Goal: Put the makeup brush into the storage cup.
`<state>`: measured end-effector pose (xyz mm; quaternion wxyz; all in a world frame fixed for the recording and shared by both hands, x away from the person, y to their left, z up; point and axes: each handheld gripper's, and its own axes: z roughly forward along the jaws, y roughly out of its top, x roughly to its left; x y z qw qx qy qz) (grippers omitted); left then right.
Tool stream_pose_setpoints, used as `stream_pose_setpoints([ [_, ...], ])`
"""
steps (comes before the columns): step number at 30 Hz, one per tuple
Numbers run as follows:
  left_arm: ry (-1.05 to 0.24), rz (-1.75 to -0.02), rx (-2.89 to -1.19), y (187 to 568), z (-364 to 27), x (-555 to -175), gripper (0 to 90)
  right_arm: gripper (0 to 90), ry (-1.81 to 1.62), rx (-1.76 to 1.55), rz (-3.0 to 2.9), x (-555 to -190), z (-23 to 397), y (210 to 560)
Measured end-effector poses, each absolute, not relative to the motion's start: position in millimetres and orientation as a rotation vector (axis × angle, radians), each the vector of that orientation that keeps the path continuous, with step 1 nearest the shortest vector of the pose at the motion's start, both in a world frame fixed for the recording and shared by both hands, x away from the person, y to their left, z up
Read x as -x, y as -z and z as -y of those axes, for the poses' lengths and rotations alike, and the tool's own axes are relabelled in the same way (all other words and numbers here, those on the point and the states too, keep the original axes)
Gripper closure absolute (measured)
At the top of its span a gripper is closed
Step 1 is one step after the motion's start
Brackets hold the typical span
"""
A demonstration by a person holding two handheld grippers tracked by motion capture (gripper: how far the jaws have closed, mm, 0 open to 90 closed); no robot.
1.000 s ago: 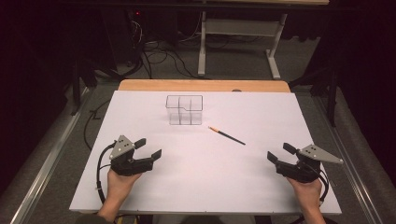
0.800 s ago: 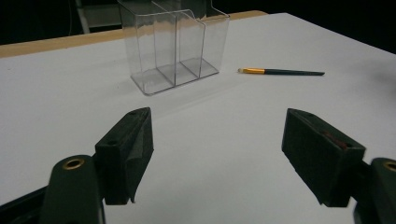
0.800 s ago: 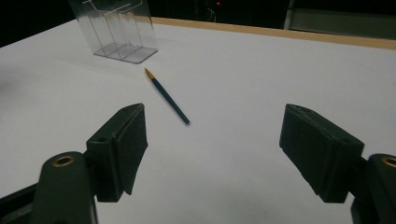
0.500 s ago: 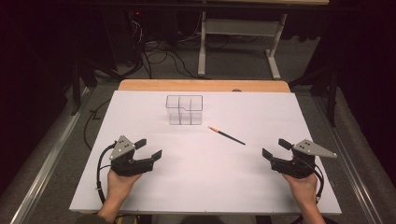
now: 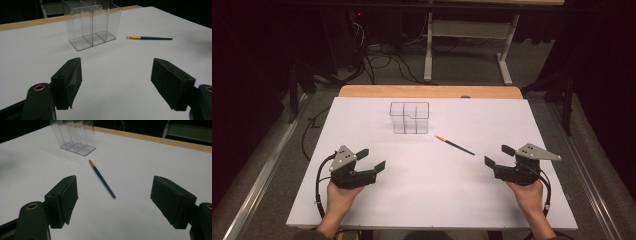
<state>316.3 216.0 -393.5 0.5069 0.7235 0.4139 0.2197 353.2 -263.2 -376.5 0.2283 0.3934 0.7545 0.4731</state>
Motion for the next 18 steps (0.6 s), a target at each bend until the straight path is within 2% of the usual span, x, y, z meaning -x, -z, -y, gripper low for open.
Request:
stream_pose_setpoints([
  [8, -0.53, -0.996, -1.748, 393, -216, -316, 25.4, 27.9, -1.287, -1.053, -2.107, -358, 254, 377],
  [18, -0.529, -0.996, -1.749, 394, -216, -316, 25.4, 28.3, -1.318, -1.034, -2.12, -364, 247, 375],
])
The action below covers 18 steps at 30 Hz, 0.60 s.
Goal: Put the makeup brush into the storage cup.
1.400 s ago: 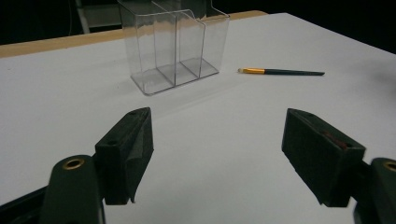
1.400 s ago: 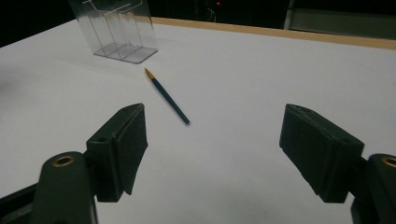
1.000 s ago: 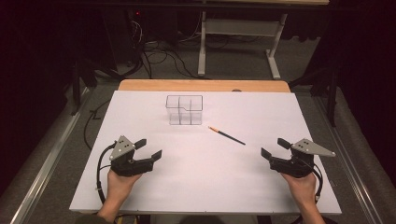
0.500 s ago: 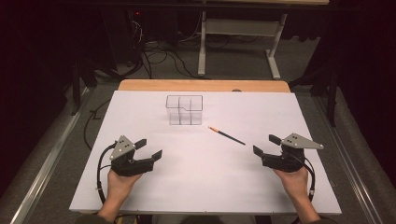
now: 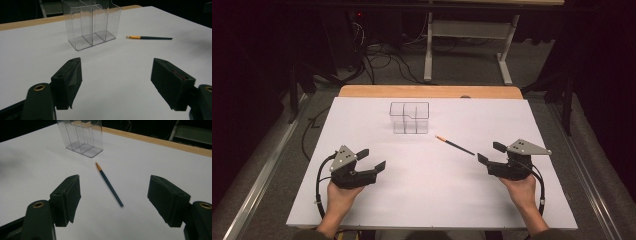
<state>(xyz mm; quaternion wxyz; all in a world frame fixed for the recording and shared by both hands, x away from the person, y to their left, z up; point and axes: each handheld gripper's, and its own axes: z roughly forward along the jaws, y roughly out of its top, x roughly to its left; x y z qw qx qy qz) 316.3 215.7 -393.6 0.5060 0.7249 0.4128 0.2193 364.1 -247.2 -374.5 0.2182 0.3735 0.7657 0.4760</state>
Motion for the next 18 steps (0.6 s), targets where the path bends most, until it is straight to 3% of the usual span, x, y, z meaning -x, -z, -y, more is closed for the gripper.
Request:
stream_pose_setpoints([
  [18, -0.523, -1.0, -1.748, 394.3, -215.4, -317.4, 25.4, 27.9, -1.379, -1.018, -2.107, -371.6, 236.0, 369.9],
])
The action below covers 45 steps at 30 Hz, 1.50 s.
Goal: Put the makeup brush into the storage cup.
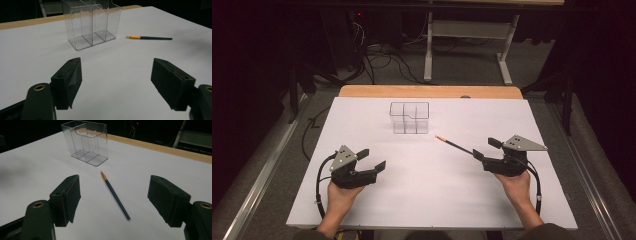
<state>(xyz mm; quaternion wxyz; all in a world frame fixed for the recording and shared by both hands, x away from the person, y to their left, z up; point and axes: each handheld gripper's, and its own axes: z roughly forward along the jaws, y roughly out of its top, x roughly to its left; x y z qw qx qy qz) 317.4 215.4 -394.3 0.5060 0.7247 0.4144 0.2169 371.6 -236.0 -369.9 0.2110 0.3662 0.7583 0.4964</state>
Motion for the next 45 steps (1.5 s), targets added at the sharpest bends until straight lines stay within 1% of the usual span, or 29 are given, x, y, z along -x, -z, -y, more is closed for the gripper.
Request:
stream_pose_setpoints([
  [15, -0.521, -0.986, -1.751, 394, -215, -317, 25.0, 28.5, -1.441, -1.0, -2.092, -385, 227, 360],
  [32, -0.522, -0.982, -1.753, 394, -215, -316, 25.0, 29.8, -1.46, -1.007, -2.096, -401, 213, 359],
  [45, -0.52, -0.982, -1.754, 394, -215, -317, 25.1, 29.9, -1.475, -0.996, -2.108, -412, 195, 359],
])
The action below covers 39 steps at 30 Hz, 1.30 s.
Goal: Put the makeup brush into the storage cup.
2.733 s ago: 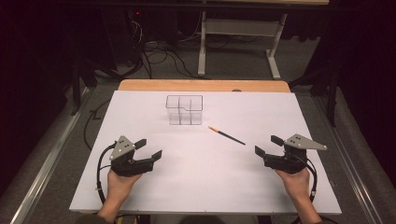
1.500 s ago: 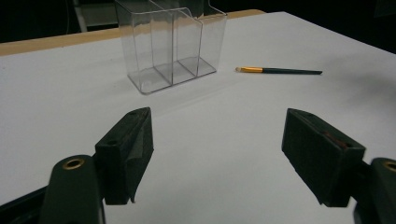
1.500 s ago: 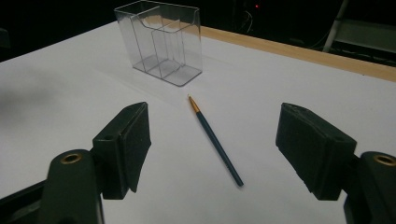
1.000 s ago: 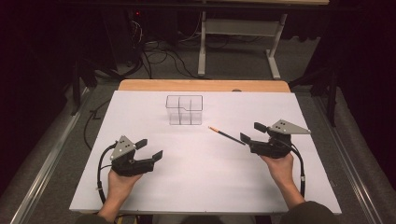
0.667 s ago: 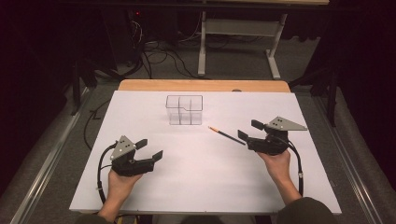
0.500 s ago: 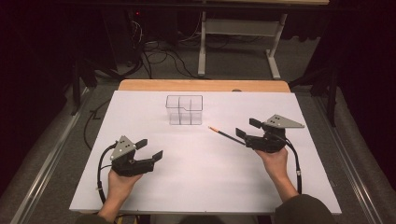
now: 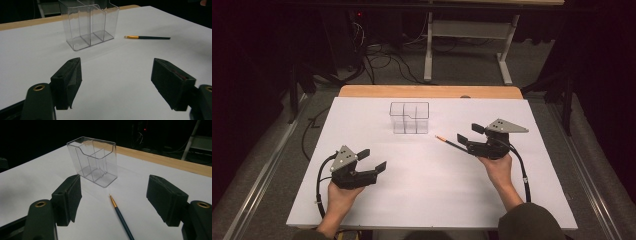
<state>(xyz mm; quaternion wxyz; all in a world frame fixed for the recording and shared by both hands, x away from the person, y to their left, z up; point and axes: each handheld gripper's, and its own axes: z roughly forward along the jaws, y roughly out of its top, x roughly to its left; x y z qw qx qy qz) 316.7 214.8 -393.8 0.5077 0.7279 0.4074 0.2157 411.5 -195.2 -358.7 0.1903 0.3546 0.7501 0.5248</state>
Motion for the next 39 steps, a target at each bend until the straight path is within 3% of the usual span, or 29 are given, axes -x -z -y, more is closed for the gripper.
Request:
stream_pose_setpoints([
  [39, -0.512, -0.977, -1.762, 395, -212, -317, 25.1, 29.9, -1.44, -0.942, -2.167, -439, 150, 352],
])
